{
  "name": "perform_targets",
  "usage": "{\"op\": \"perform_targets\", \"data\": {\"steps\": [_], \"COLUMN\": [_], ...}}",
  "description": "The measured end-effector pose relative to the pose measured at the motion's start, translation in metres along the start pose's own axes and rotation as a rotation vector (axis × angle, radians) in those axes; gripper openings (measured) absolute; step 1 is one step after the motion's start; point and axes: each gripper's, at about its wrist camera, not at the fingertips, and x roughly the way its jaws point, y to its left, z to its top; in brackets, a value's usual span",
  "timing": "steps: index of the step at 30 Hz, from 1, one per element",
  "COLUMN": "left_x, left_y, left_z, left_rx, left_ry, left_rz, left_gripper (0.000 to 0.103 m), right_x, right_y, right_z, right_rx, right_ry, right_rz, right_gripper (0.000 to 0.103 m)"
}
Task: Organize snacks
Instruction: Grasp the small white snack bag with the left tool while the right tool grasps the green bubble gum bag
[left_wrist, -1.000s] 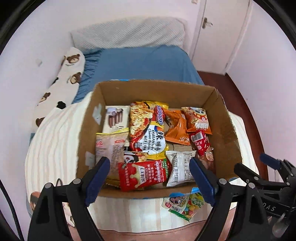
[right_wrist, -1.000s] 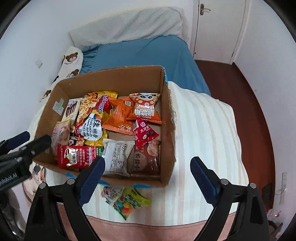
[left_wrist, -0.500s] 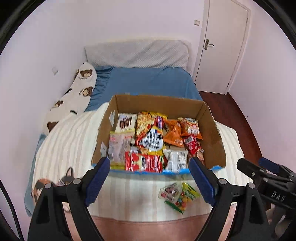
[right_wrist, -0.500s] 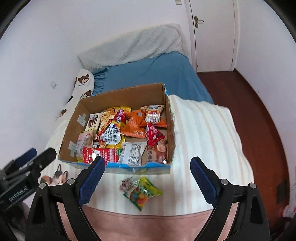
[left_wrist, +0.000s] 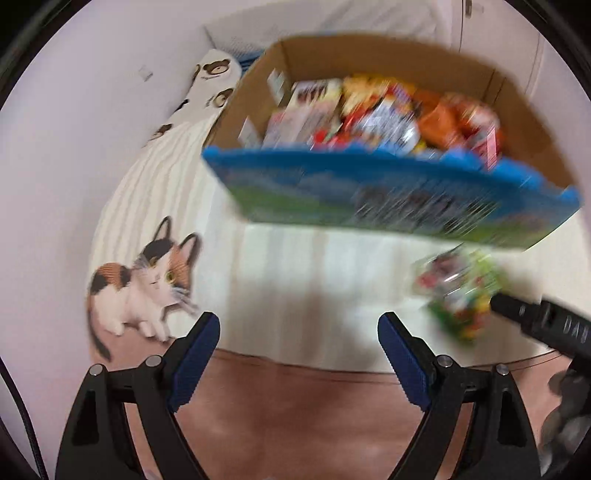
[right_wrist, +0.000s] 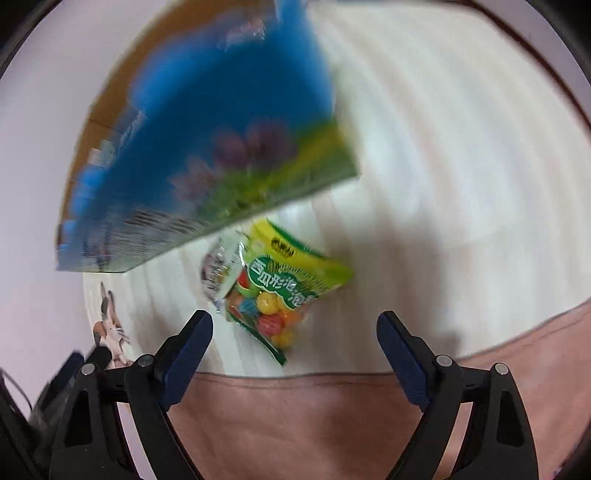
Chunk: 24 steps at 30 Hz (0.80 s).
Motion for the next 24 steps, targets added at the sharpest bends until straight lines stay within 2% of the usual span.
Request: {"op": "perform_targets", "data": {"steps": [2, 4, 6, 7, 8, 12, 14, 17, 22, 24], "left_x": [0.007, 0.012, 0.015, 0.015, 0.014, 0.012, 0.016, 0.022, 0.039, 0.05], "left_y": [0.003, 0.003, 0.004, 0.005, 0.004, -0.013, -0.026, -0.051, -0.096, -0.113], "left_z": [-0.004, -0.005, -0.004, -0.002, -0.001, 0.008, 0.012, 0.018, 0.026, 0.029], "left_rx": [0.021, 0.032, 0.037, 0.036, 0.034, 0.066, 0.088, 0.118, 0.202, 0.232], "left_ry": [0.012, 0.019, 0.031, 0.034, 0.032, 0.028, 0.039, 0.081, 0.146, 0.19], "left_rz": [0.053, 0.08, 0.087, 0.081, 0.066, -0.002, -0.042, -0.155, -0.251, -0.294], "left_gripper": [0.088, 0.088, 0.088, 0.088, 0.087, 0.088, 0.088, 0.088, 0.088, 0.088], "right_x": [0.021, 0.033, 0.038, 0.037, 0.036, 0.025, 0.019, 0.012, 0.006, 0.003], "right_y": [0.003, 0.01, 0.019, 0.022, 0.025, 0.02, 0.01, -0.011, -0.043, -0.053], "right_z": [-0.001, -0.001, -0.003, -0.004, -0.007, -0.021, -0.029, -0.039, -0.055, -0.06], "right_rx": [0.035, 0.044, 0.028, 0.015, -0.007, -0.113, -0.141, -0.173, -0.146, -0.105], "right_ry": [0.008, -0.023, -0.075, -0.09, -0.098, -0.077, -0.047, 0.006, 0.072, 0.074], "right_rz": [0.011, -0.018, -0.034, -0.046, -0.059, -0.08, -0.085, -0.081, -0.089, -0.061], "right_gripper": [0.091, 0.091, 0.086, 0.08, 0.07, 0.062, 0.048, 0.046, 0.046, 0.047]}}
